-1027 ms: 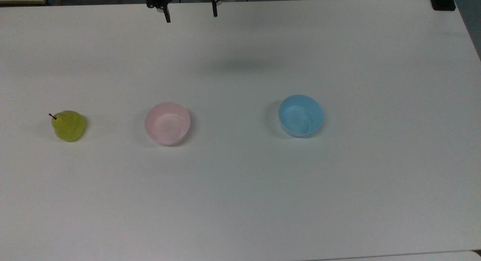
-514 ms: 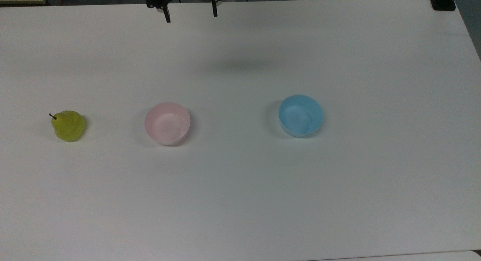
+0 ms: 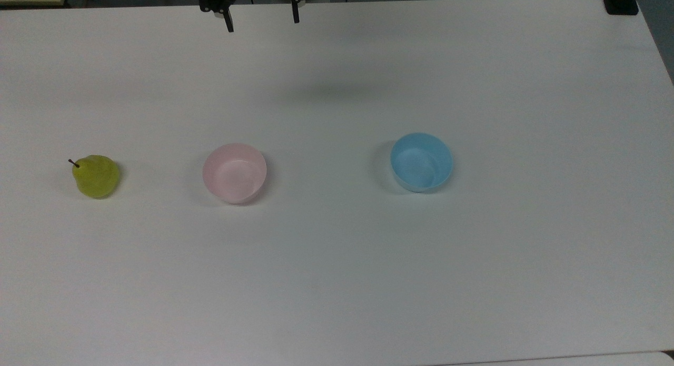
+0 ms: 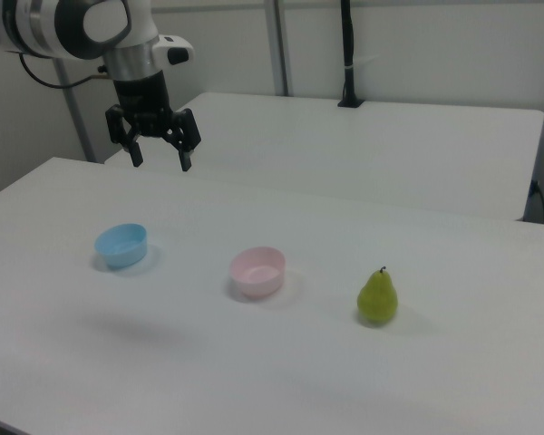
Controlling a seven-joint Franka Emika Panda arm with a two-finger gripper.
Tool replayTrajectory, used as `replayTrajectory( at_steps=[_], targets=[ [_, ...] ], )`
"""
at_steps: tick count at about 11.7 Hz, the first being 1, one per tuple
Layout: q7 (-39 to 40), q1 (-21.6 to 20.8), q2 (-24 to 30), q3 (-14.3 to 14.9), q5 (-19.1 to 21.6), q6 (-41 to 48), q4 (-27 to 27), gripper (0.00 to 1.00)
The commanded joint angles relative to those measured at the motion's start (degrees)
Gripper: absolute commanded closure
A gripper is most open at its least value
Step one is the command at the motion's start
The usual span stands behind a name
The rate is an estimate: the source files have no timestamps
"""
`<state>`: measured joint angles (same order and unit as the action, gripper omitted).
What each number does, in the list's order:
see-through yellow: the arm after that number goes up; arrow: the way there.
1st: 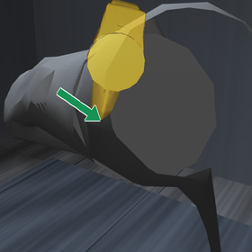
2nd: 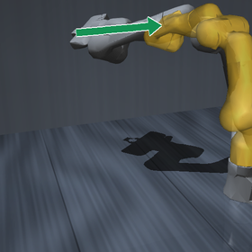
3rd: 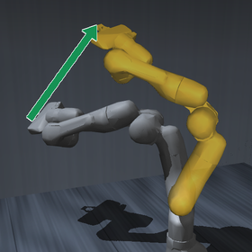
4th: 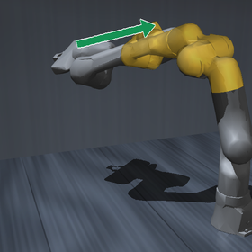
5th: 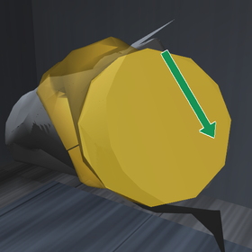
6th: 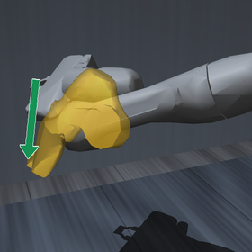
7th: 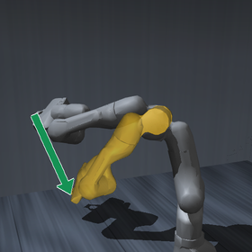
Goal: Place the pear in the bowl
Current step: 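Move the open gripper over the green pear and lower it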
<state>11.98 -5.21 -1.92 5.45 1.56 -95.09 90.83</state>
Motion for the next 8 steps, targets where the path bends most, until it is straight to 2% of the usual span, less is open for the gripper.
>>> replayTrajectory(
  at_steps=[1,3,4,8],
  targets=[
    [8.55,3.87,-0.62,-1.13,0.47,-0.89,0.16,0.00],
    [15.49,9.75,-2.91,-3.15,0.38,-0.89,-2.48,0.00],
    [16.83,11.69,-3.61,-3.16,0.29,-0.98,-3.54,0.00],
    [21.85,18.73,-14.40,-3.16,-3.40,-1.59,-12.50,0.00]
  ],
)
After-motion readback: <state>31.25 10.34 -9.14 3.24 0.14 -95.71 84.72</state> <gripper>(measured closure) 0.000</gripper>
